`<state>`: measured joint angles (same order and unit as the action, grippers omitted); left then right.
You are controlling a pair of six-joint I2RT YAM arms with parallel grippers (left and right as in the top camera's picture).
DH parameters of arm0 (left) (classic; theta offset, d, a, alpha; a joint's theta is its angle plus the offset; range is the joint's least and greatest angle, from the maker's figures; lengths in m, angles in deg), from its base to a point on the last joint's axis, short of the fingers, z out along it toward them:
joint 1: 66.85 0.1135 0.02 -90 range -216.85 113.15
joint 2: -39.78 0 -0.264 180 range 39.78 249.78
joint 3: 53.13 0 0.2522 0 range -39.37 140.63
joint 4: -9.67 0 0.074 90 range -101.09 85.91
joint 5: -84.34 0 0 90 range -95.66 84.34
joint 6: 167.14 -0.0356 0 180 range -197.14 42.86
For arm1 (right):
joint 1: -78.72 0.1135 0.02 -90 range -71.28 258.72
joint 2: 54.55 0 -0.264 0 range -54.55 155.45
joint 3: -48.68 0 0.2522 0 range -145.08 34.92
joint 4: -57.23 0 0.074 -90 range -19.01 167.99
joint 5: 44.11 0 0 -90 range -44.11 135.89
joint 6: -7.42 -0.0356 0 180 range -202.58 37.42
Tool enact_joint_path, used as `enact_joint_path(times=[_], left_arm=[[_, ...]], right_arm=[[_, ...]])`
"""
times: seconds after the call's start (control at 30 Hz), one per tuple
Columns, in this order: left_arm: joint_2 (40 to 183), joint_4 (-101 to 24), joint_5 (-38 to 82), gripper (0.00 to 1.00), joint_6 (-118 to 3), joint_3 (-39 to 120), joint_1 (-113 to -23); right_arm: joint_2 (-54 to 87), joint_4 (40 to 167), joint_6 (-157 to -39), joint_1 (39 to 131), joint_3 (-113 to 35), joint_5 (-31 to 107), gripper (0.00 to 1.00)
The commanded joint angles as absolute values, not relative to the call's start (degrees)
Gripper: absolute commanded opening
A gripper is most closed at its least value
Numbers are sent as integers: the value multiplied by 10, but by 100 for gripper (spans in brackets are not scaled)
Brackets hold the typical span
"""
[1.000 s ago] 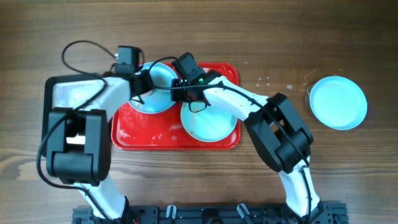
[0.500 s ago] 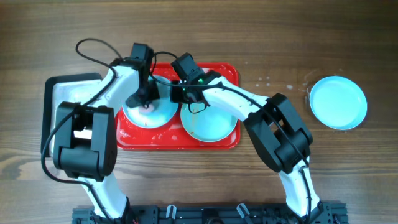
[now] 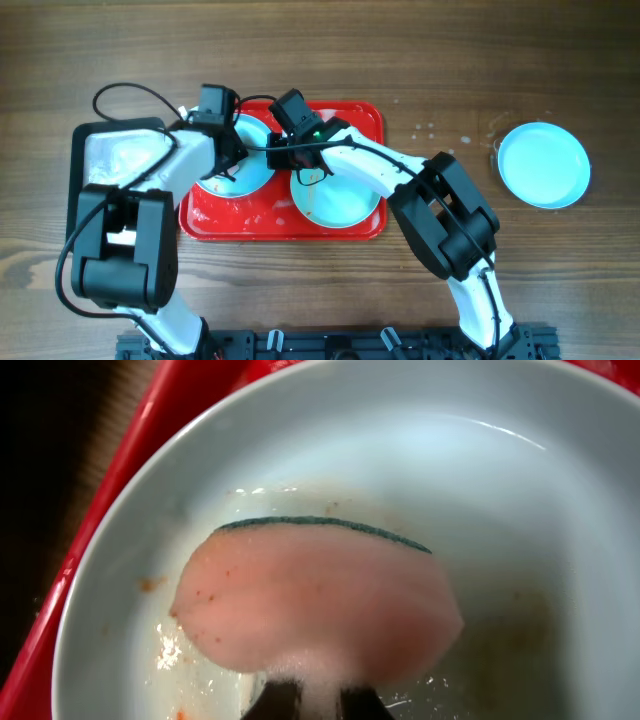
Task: Clean dirty plates on tray and stack at the side
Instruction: 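Keep scrubbing the plate center with the sponge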
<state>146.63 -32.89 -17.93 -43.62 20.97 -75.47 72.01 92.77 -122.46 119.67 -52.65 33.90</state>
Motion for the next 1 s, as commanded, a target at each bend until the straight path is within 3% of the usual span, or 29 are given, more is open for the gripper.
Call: enact_joint_path(times=[0.0,0.2,0.3,0.67,0.97], left_arm=[[1562,-357,-317,4,-299,117,-741],[1561,-486,-308,4,-128,115,-741],[1561,-487,-281,4,-106,109,-741],[1561,-544,-43,4,-262,109,-741],[1559,-679,-29,4,-296,134,-741]], right_arm=[[735,933,-1228,1184,-520,338,4],[735,930,-1237,1175,-520,338,4],[735,929,-1237,1171,-520,329,4],[735,926,-1237,1170,-520,325,4],[735,924,-1237,1170,-520,323,4]])
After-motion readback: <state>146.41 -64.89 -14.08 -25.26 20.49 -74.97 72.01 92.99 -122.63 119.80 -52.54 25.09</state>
